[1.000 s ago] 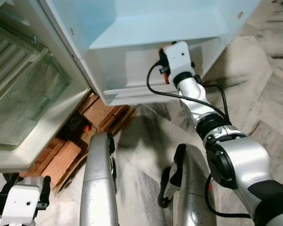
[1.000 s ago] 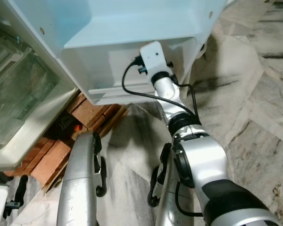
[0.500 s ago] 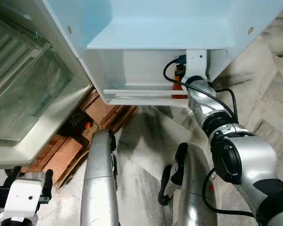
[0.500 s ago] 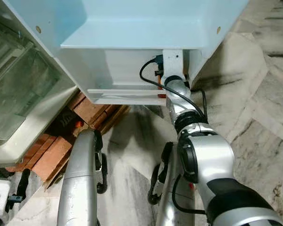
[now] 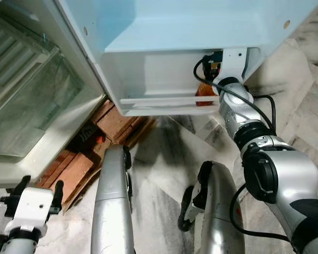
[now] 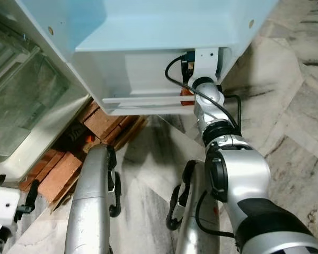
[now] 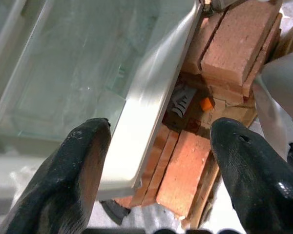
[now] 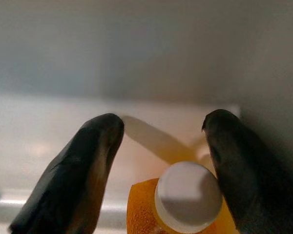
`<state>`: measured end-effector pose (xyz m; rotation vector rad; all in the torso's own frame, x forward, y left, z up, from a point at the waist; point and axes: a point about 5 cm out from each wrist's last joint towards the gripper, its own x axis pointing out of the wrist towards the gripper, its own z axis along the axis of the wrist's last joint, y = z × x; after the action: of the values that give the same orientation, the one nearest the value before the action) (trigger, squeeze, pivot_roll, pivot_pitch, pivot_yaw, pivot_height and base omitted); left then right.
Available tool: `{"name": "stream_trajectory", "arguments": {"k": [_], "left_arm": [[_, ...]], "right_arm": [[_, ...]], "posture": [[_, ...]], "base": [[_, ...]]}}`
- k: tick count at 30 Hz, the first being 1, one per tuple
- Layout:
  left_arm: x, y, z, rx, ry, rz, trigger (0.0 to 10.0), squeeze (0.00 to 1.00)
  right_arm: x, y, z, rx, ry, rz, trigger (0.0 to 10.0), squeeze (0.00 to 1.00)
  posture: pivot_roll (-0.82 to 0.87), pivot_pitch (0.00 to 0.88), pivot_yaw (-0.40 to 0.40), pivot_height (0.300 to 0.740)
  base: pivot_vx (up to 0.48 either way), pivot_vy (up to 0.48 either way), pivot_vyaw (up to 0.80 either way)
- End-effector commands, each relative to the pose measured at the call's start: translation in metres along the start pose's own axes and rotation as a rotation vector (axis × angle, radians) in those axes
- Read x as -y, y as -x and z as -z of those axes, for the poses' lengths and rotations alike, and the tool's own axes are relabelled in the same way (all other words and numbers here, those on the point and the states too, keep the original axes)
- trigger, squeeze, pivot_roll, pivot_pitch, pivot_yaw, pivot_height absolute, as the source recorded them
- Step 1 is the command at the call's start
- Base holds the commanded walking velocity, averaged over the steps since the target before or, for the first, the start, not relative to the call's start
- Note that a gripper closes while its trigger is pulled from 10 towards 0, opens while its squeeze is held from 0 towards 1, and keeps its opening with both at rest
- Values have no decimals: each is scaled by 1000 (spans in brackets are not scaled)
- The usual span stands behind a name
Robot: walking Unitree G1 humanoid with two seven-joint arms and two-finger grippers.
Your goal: Restocking fridge
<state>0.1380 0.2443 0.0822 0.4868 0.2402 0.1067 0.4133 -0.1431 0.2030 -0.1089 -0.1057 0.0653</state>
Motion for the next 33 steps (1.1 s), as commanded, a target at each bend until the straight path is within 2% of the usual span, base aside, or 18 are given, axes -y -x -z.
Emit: {"name": "stream_trajectory", "arguments": {"k": [1, 8, 10, 11, 15, 17, 18, 19, 20, 21, 23, 24, 25, 26, 27, 30, 33], "left_arm": [[3, -2, 11, -45, 14, 23, 10000, 0], [11, -26, 12, -30, 64, 45, 10000, 0], [16, -30, 15, -44, 148, 69, 10000, 0], [16, -30, 15, -44, 148, 69, 10000, 0], [26, -35, 25, -72, 209, 91, 10000, 0], [27, -35, 26, -75, 217, 89, 10000, 0], [26, -36, 28, -79, 236, 70, 10000, 0], [26, -38, 29, -79, 243, 64, 10000, 0], [26, -39, 29, -80, 260, 52, 10000, 0], [27, -41, 29, -79, 280, 40, 10000, 0], [27, -41, 29, -77, 286, 38, 10000, 0], [30, -43, 25, -57, 291, 38, 10000, 0], [30, -43, 23, -48, 296, 36, 10000, 0], [30, -43, 23, -48, 296, 36, 10000, 0], [31, -44, 19, -26, 304, 32, 10000, 0], [35, -47, 16, -4, 303, 42, 10000, 0], [41, -53, 10, 33, 284, 53, 10000, 0]], "right_arm": [[-6, -2, -18, 105, 24, -52, 10000, 1000], [-15, 1, -19, 157, 44, -129, 10000, 1000], [-20, 5, -14, 180, 33, -182, 10000, 1000], [-20, 5, -14, 180, 33, -182, 10000, 1000], [-18, 20, 7, 193, 24, -227, 10000, 1000], [-18, 23, 11, 199, 19, -233, 10000, 1000], [-17, 31, 18, 211, 12, -249, 10000, 1000], [-18, 35, 21, 219, 13, -259, 10000, 875], [-17, 40, 25, 221, 7, -263, 10000, 235], [-17, 47, 32, 210, -11, -261, 10000, 0], [-16, 49, 35, 203, -19, -258, 10000, 0], [-14, 65, 51, 155, -33, -251, 10000, 0], [-14, 75, 57, 139, -36, -261, 10000, 0], [-14, 75, 57, 139, -36, -261, 10000, 0], [-15, 91, 64, 131, -2, -295, 10000, 0], [-17, 113, 78, 82, -9, -343, 10000, 0], [-21, 125, 87, 58, -31, -336, 10000, 0]], "posture": [[362, 271, -21, 572], [307, 198, -32, 572], [291, 179, -32, 572], [291, 179, -32, 572], [245, 114, -40, 572], [242, 108, -40, 572], [230, 87, -44, 572], [228, 83, -44, 572], [223, 68, -46, 572], [219, 49, -51, 572], [219, 49, -51, 572], [231, 12, -45, 572], [228, 1, -39, 572], [228, 1, -39, 572], [224, 0, -37, 572], [199, 0, -17, 572], [197, 0, -26, 577]], "base": [[0, 0, 0], [0, 0, 0], [0, 0, 0], [0, 0, 0], [0, 0, 0], [0, 0, 0], [0, 0, 0], [0, 0, 0], [0, 0, 0], [0, 0, 0], [0, 0, 0], [0, 0, 0], [0, 0, 0], [0, 0, 0], [0, 0, 0], [0, 0, 0], [0, 0, 0]]}}
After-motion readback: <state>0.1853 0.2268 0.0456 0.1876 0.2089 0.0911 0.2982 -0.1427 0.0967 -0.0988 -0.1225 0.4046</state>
